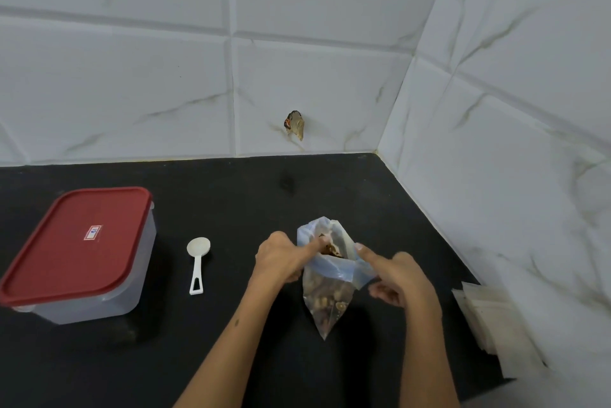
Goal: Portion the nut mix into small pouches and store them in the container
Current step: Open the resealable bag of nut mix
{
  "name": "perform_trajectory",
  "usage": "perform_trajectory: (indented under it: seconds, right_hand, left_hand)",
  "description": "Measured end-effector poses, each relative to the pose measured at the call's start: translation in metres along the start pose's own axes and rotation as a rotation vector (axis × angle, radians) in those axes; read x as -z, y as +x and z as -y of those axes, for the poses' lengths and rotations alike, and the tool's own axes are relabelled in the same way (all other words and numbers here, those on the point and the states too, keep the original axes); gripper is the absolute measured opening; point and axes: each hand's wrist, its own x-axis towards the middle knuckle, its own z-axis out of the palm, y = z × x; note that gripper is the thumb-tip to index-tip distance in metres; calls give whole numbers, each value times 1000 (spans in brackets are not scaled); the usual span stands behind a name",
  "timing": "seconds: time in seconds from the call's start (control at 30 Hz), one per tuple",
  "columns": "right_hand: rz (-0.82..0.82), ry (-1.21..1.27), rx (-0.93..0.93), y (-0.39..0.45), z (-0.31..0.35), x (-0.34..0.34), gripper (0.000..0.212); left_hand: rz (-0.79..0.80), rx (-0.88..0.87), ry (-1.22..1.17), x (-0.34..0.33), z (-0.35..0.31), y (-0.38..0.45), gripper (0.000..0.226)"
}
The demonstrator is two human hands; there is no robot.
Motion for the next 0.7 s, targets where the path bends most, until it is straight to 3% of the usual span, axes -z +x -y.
perform_trajectory:
  seconds: [0.07, 0.17, 0.3, 0.53, 0.63, 0.7]
  right_hand:
    - [9, 70, -25, -3, 0, -4, 45]
    - [26, 299, -19, -7, -5, -6, 25]
    - [71, 511, 50, -16, -11, -8, 2]
    - [93, 887, -17, -22, -10, -21, 6]
    - [118, 848, 11, -21, -10, -22, 5]
    - [85, 601, 23, -18, -10, -23, 12]
  left_hand:
    - [0, 13, -73, 0, 0, -5, 55]
    - [77, 46, -251, 0, -2, -18, 31]
    - [204, 124, -587, -1, 0, -30, 22]
    - [260, 327, -1047, -9, 4, -36, 15]
    - [273, 360, -1065, -15, 0, -37, 12]
    - [275, 358, -1022, -19, -3, -38, 14]
